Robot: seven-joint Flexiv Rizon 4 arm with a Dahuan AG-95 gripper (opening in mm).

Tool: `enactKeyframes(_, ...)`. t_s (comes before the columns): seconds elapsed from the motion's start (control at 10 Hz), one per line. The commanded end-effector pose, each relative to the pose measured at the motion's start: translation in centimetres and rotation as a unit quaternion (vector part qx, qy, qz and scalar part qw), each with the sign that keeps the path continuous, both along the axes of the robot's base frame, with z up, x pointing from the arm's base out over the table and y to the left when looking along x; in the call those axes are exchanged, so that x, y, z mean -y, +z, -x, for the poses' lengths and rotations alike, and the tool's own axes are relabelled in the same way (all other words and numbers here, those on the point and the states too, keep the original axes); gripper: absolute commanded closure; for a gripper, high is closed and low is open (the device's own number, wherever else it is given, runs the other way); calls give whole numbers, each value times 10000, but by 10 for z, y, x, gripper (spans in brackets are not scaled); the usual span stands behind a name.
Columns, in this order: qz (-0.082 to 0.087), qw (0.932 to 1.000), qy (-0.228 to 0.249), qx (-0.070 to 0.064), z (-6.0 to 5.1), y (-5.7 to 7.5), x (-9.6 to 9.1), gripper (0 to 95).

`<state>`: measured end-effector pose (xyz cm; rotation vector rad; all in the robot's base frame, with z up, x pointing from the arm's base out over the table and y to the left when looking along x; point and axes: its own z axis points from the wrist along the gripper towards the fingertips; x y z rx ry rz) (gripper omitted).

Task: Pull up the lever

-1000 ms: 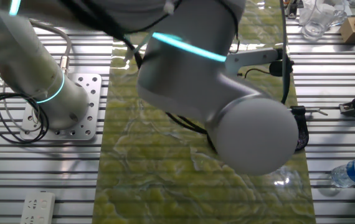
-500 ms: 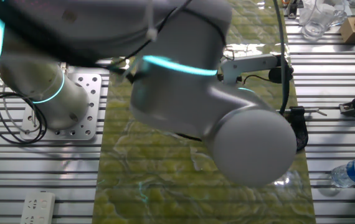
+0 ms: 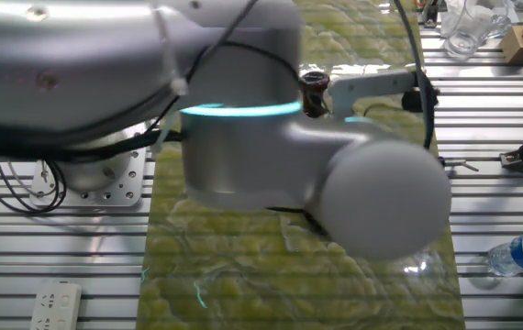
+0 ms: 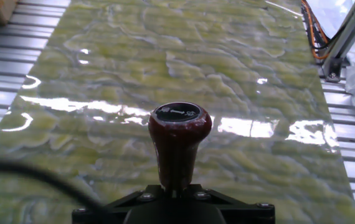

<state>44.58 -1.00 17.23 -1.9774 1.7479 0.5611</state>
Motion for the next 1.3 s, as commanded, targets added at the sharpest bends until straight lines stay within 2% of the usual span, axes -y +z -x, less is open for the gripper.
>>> enactKeyframes(0.1, 524, 9985, -117, -90, -5, -3, -3, 950)
enactKeyframes(0.3, 542, 9984, -116, -73, -5, -3, -3, 950)
enactKeyframes(0.6, 472, 9988, -119, -77, -4, -3, -3, 950)
enactKeyframes(1.3, 517, 9986, -121, -70, -5, -4, -3, 950)
